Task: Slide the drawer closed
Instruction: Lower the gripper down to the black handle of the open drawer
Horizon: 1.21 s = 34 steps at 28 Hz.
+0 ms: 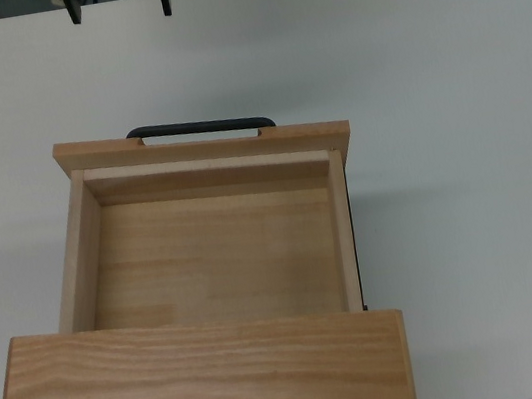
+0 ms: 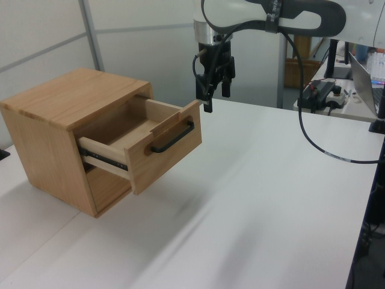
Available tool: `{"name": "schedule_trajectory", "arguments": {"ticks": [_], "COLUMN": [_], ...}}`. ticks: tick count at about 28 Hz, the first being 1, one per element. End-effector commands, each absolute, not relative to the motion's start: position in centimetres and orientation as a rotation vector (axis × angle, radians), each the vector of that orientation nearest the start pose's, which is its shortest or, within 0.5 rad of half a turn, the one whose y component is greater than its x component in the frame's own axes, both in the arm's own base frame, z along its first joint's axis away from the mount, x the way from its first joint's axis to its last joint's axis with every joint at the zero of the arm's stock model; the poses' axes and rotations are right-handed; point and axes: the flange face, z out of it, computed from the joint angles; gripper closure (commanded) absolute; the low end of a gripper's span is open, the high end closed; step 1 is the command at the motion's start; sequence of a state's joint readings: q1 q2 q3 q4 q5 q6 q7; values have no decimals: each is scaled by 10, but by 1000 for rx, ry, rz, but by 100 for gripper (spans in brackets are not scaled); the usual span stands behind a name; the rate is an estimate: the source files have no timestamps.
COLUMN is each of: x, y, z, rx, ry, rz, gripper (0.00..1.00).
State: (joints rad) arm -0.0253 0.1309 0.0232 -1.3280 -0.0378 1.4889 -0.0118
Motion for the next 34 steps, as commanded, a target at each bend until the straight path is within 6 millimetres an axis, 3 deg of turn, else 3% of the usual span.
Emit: {"name": "schedule_trajectory", "arguments": {"ticks": [1,9,13,26,34], "x": [582,585,594,616,638], "y": [-1,4,3,5,12], "z": [659,647,625,579,575], "rx": [-3178,-3166,-3164,-3150,-3147], "ry": [-87,-222,-221,-242,-249], "rz": [-38,5,68,169,-9], "gripper": [99,100,100,100,100]}}
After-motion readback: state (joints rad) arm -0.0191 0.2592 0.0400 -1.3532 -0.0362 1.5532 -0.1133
